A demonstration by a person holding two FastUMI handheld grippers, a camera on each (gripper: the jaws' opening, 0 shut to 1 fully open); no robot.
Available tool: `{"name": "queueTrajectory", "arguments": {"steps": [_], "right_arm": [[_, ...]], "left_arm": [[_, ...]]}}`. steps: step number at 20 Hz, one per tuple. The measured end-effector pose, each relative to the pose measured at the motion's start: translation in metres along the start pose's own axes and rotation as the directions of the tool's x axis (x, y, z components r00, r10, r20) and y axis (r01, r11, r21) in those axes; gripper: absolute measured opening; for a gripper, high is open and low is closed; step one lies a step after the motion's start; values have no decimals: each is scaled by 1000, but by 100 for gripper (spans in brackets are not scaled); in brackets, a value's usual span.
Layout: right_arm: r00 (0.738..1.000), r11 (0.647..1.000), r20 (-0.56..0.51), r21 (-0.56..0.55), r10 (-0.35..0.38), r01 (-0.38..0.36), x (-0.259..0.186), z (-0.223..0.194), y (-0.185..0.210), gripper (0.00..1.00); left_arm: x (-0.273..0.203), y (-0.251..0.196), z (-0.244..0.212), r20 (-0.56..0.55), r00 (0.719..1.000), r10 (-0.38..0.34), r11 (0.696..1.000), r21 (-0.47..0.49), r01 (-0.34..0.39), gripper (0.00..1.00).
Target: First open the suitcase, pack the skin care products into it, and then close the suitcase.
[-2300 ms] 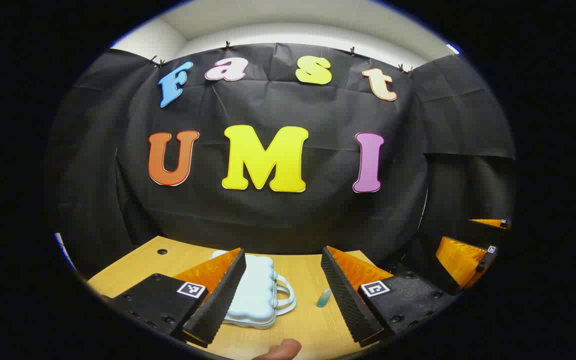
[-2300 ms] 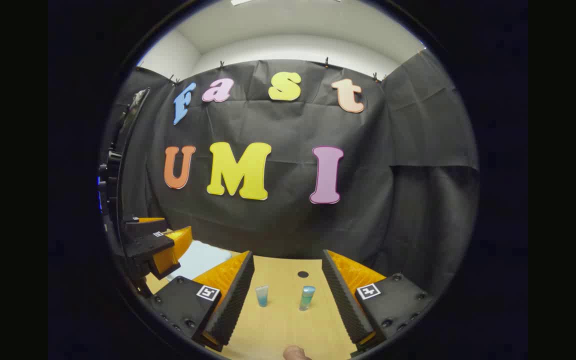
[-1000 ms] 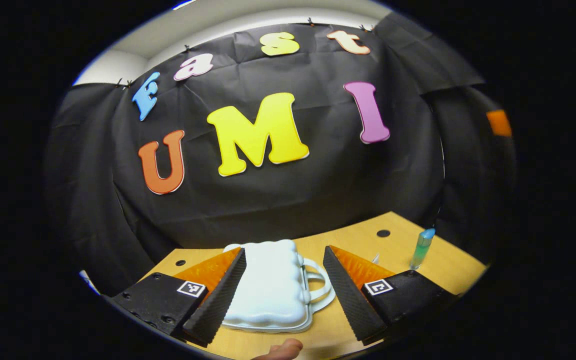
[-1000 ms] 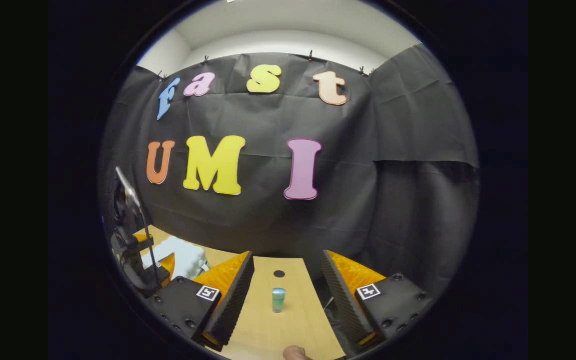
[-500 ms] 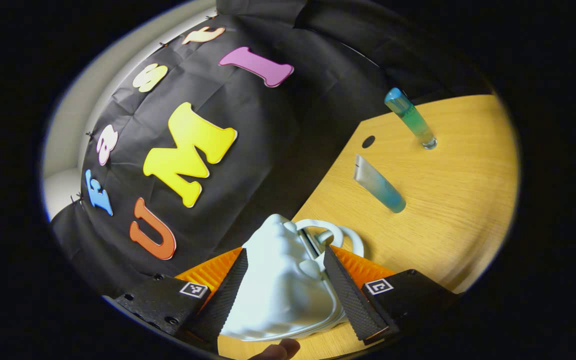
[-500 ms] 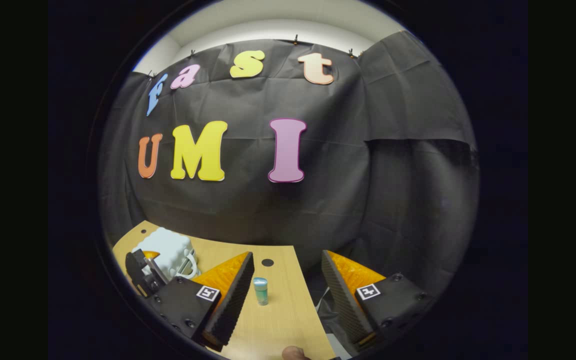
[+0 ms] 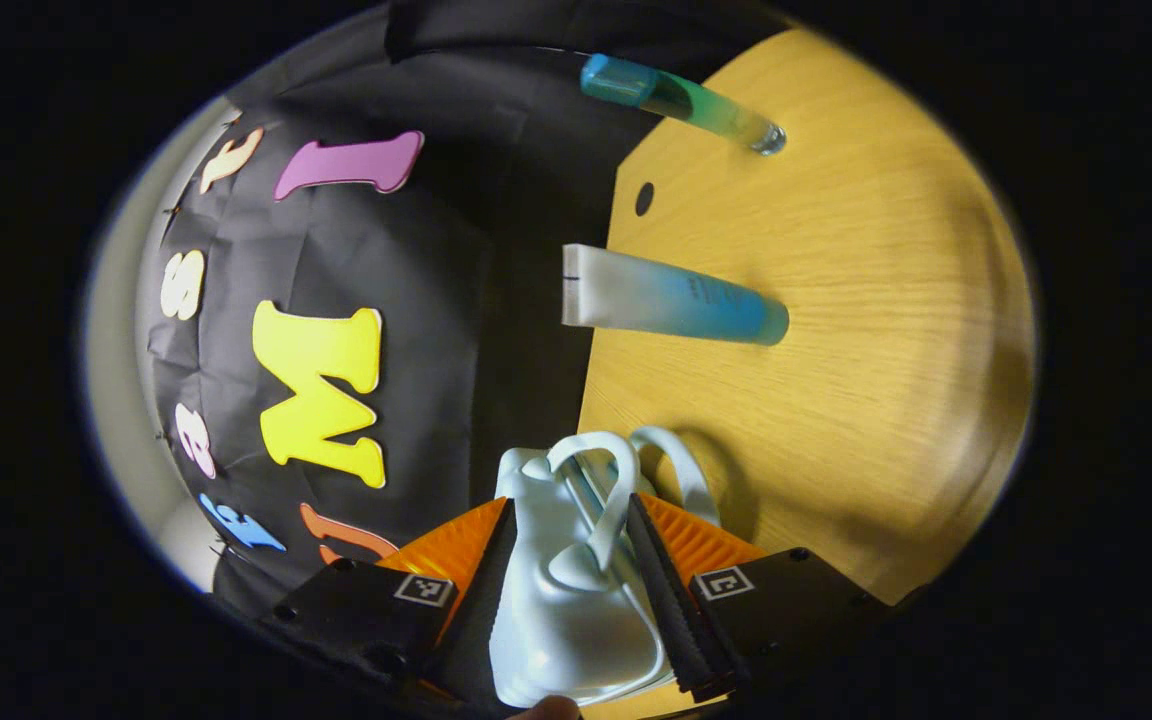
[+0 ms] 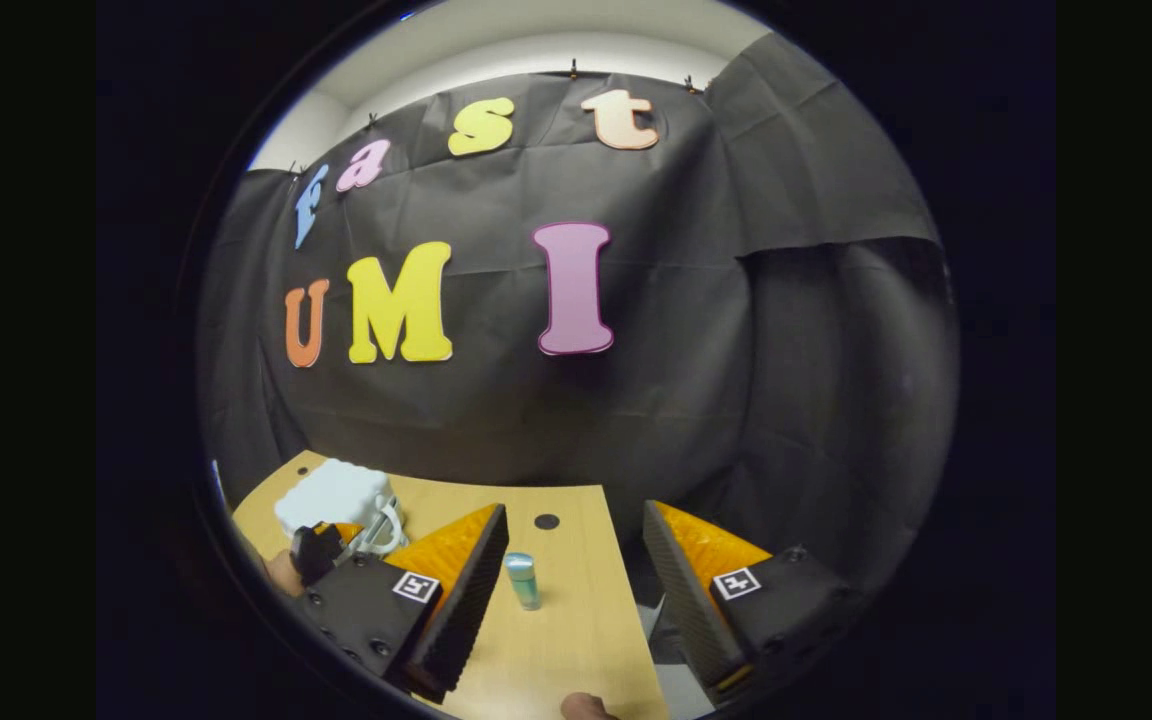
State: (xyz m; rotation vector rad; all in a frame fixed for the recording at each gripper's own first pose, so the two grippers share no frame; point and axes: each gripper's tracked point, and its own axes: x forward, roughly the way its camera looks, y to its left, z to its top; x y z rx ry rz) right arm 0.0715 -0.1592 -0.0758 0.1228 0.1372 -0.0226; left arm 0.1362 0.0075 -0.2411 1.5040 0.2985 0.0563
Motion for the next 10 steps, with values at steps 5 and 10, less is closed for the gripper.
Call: {"name": "queueTrajectory", "arguments": {"steps": [5, 10], "right_arm": [[1000, 999, -23, 34, -9, 10, 7, -13, -27, 80], [998, 998, -57, 45, -41, 43, 6, -25, -48, 80]], "left_arm": [[16, -2, 9, -16, 1000, -20, 997, 75, 22, 69], [29, -17, -8, -89, 994, -67, 987, 143, 80, 48]]}}
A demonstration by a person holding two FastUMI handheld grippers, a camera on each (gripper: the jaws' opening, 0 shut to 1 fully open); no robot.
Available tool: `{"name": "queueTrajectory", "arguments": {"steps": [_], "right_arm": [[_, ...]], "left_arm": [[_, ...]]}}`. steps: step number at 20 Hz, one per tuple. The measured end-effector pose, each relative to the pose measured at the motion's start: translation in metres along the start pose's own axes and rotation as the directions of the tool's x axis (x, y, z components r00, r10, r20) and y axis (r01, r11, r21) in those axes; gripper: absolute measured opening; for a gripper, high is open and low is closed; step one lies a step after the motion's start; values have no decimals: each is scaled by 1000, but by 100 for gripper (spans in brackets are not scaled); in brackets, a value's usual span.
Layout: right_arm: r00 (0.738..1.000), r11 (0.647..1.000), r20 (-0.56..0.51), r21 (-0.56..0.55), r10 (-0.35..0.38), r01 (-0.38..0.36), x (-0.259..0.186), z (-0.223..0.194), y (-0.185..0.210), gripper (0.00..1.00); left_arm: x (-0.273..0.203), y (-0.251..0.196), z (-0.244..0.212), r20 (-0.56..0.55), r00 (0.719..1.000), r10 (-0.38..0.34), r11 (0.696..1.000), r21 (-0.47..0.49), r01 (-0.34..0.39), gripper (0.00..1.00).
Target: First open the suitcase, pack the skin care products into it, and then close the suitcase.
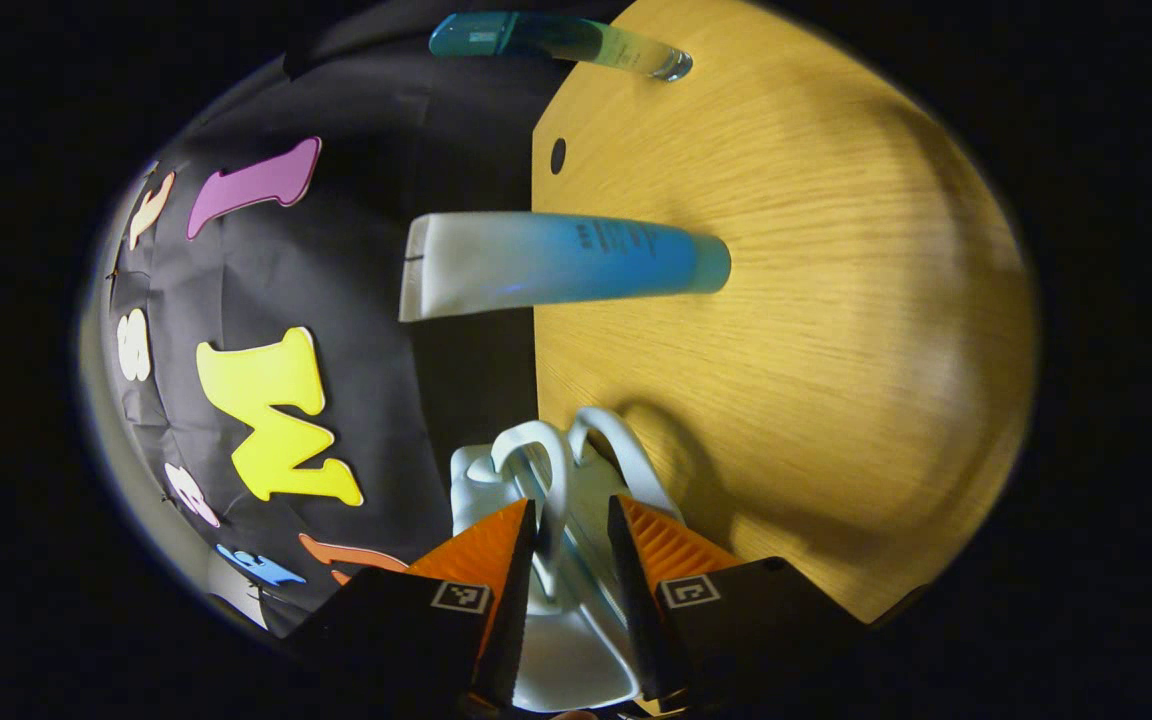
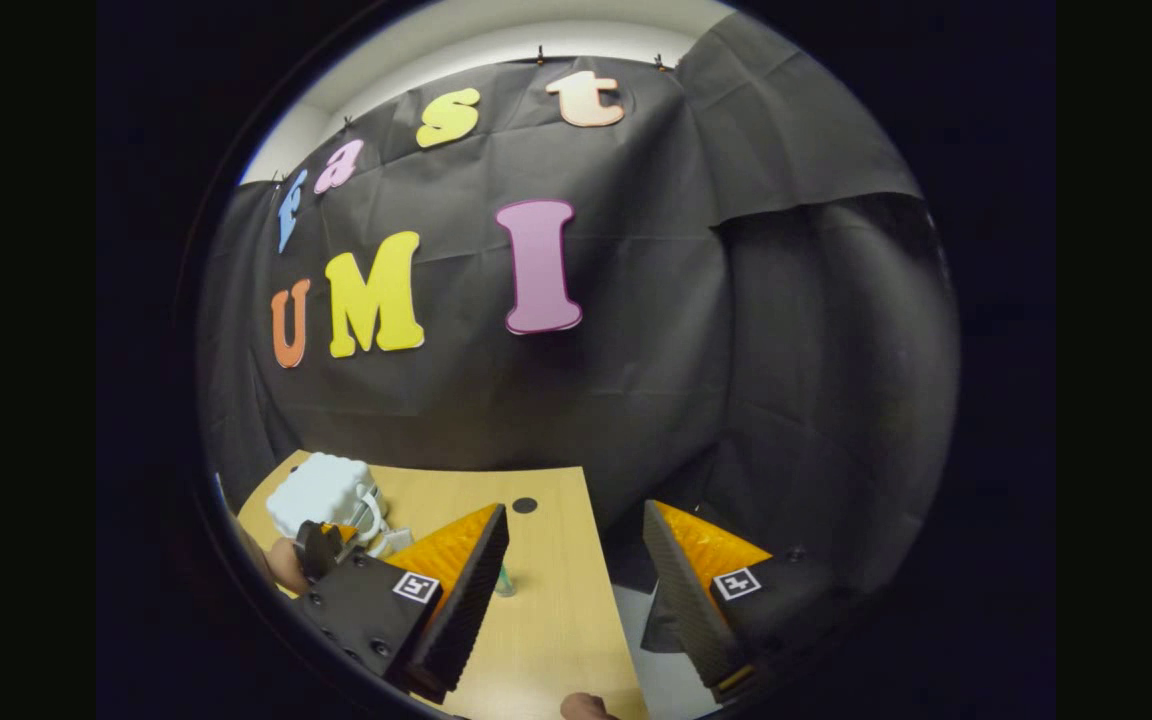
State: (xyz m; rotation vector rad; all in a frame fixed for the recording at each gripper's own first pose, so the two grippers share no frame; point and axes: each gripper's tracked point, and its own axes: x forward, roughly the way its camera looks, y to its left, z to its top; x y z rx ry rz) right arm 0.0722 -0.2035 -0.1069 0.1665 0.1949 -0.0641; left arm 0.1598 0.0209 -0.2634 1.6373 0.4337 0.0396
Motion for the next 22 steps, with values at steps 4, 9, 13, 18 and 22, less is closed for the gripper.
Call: {"name": "queueTrajectory", "arguments": {"steps": [4, 9, 13, 18, 22], "right_arm": [[1000, 999, 12, -32, 3, -3, -6, -3, 4, 81], [999, 998, 32, -56, 7, -6, -18, -2, 29, 81], [999, 998, 51, -61, -11, 14, -24, 5, 54, 81], [996, 997, 73, -52, -52, 56, -28, 18, 93, 81], [993, 997, 103, -43, -64, 69, -36, 32, 134, 80]], "left_arm": [[0, 9, -1, 2, 1000, 11, 1000, 6, -11, 21], [-3, 19, -3, 29, 1000, -5, 990, -144, 9, 7], [-19, 55, -20, 63, 997, 33, 952, -307, -12, 3], [-41, 105, -52, 88, 992, 90, 892, -451, -41, 2], [-50, 151, -103, 92, 986, 142, 822, -566, -65, 2]]}}
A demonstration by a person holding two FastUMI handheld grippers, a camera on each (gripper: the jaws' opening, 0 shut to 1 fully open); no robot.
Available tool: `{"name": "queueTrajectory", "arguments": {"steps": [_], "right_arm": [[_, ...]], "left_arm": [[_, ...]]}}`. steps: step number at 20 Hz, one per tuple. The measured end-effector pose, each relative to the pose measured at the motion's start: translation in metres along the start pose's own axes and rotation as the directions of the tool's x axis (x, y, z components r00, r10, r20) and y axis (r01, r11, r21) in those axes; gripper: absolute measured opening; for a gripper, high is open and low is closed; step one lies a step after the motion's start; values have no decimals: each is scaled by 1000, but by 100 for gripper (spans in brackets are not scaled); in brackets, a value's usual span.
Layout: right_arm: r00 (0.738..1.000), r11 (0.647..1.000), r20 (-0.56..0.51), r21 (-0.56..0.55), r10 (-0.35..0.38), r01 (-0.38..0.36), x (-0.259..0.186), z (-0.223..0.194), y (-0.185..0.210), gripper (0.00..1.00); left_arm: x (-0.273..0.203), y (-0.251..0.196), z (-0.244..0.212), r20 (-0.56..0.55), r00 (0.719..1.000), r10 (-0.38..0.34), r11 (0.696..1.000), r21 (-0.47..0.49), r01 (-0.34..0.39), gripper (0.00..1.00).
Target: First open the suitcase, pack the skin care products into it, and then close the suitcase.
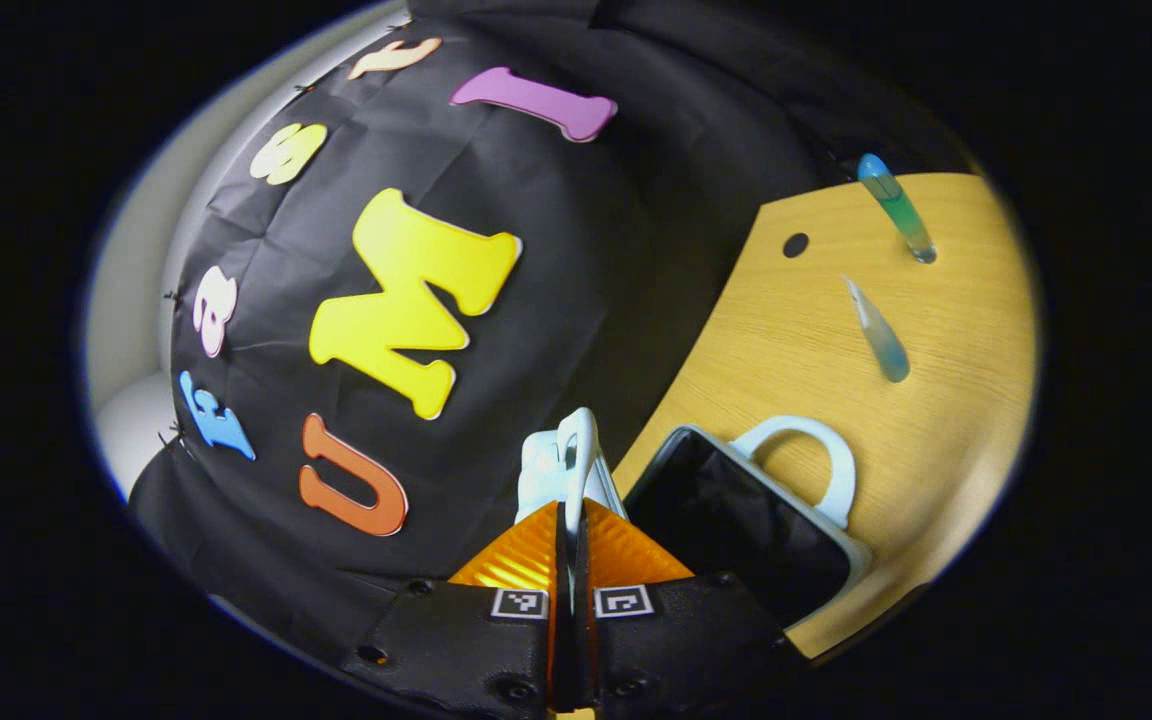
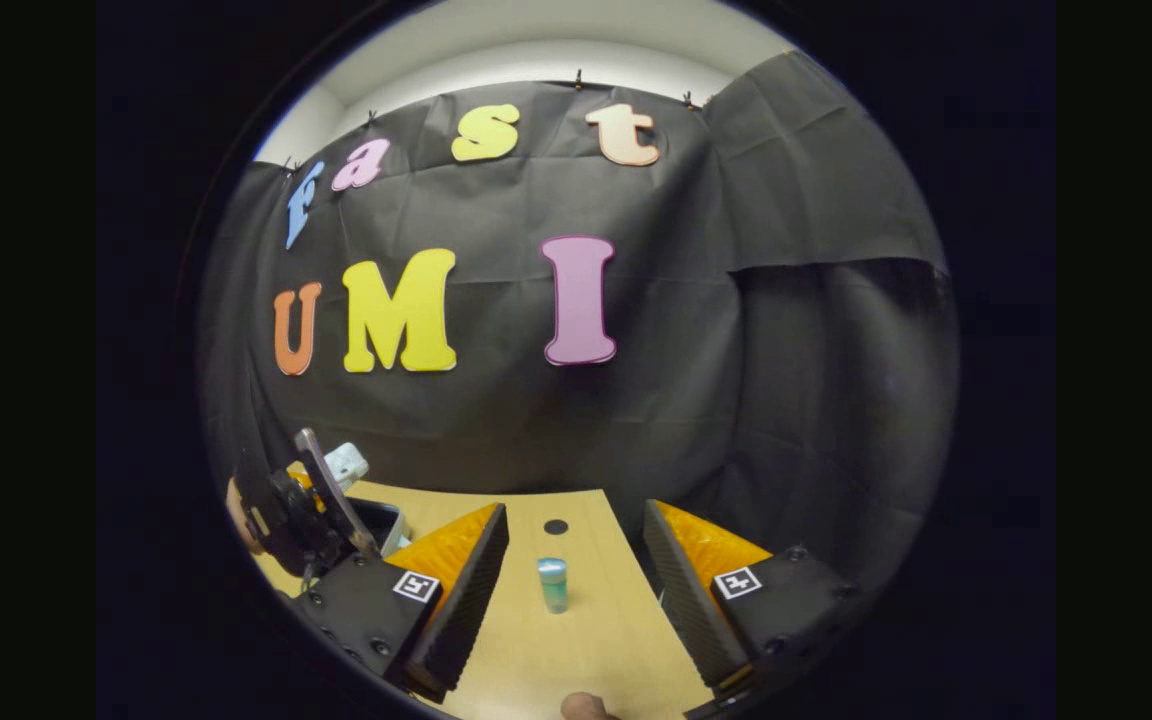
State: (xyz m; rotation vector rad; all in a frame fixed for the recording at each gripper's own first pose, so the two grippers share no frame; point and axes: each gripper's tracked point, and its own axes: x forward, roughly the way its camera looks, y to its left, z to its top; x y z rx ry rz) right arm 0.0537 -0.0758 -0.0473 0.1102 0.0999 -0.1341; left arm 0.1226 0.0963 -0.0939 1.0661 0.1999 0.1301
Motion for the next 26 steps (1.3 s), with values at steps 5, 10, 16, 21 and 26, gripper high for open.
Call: {"name": "queueTrajectory", "arguments": {"steps": [5, 10, 16, 21, 26], "right_arm": [[1000, 1000, -6, 25, -8, 9, -7, 7, 56, 81], [999, 998, -12, 37, -46, 46, -10, 6, 101, 81], [993, 995, -67, 20, -93, 94, -12, -7, 138, 81], [989, 994, -97, -4, -111, 111, -20, -14, 158, 81], [984, 993, -128, -17, -122, 121, -22, -21, 171, 81]], "left_arm": [[2, 86, -64, 8, 998, 65, 996, -56, -64, 3], [17, 132, -122, 50, 995, 90, 996, -24, -89, 3], [43, 155, -189, 123, 988, 91, 994, 55, -98, 3], [57, 152, -267, -5, 998, 62, 998, -15, -62, 3], [68, 130, -323, -99, 995, 2, 997, -75, -9, 3]]}}
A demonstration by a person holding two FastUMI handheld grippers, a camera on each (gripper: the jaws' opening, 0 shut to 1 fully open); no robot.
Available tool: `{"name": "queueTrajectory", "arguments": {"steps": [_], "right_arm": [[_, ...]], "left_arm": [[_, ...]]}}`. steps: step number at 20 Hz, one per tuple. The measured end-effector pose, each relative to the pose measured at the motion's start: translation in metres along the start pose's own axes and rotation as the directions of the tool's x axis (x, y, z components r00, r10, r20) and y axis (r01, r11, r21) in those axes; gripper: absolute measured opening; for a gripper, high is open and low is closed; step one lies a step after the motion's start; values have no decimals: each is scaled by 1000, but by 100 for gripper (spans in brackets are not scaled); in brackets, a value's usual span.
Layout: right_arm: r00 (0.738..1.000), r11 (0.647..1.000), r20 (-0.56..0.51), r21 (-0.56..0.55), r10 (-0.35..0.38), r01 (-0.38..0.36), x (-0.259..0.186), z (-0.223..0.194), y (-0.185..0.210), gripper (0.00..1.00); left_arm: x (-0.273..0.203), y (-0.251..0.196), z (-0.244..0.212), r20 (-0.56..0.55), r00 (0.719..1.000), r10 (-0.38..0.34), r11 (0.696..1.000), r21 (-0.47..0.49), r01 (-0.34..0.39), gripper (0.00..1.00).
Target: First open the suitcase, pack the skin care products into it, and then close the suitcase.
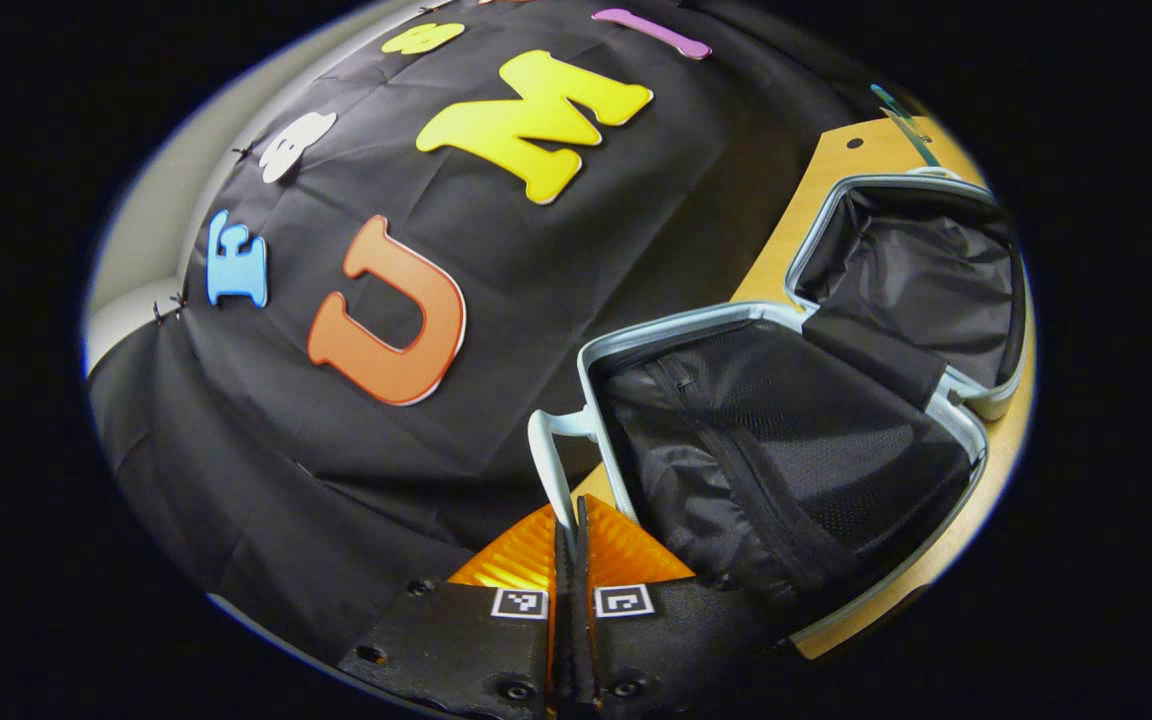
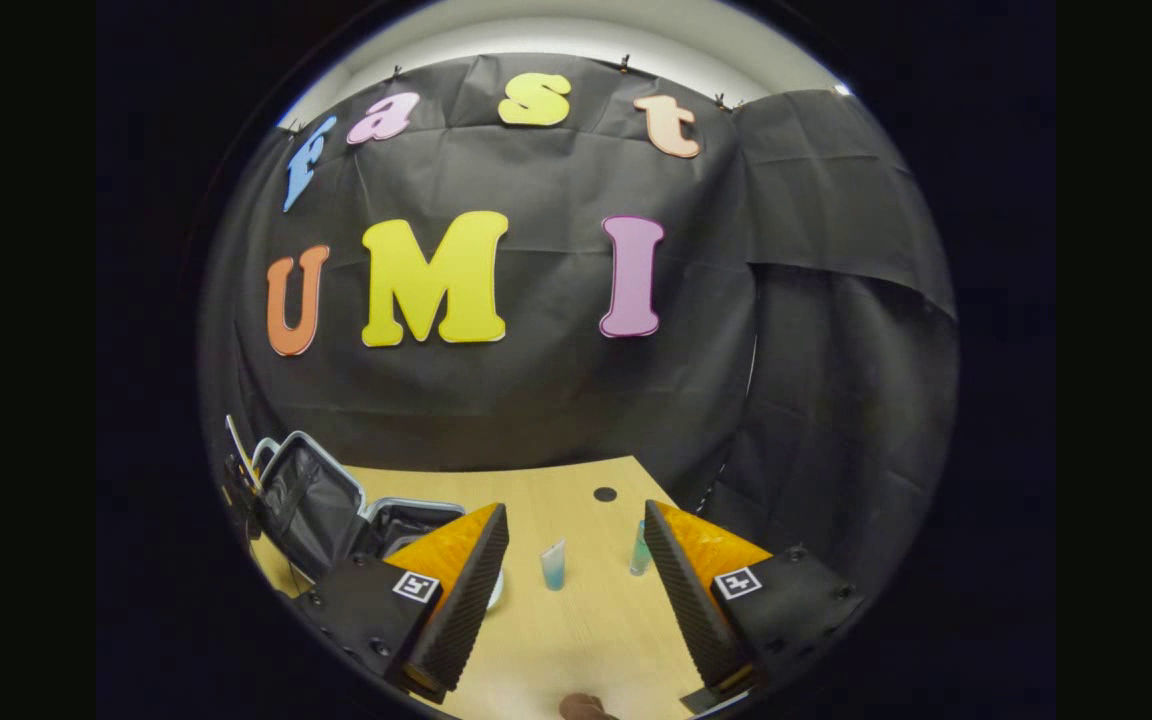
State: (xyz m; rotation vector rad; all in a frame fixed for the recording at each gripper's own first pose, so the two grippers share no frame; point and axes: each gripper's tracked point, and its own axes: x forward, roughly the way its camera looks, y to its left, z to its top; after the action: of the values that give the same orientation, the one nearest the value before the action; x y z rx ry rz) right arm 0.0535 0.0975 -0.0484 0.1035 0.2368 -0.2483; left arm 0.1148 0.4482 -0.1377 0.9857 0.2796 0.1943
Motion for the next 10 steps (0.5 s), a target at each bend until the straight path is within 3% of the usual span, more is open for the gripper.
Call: {"name": "queueTrajectory", "arguments": {"steps": [6, 10], "right_arm": [[1000, 999, -26, -42, 5, -7, -7, -6, 14, 81], [999, 999, -43, -33, -1, 0, -13, -11, 15, 81]], "left_arm": [[12, -39, -63, -100, 986, -135, 976, -184, 114, 3], [22, -83, -100, -177, 945, -276, 928, -304, 214, 4]]}}
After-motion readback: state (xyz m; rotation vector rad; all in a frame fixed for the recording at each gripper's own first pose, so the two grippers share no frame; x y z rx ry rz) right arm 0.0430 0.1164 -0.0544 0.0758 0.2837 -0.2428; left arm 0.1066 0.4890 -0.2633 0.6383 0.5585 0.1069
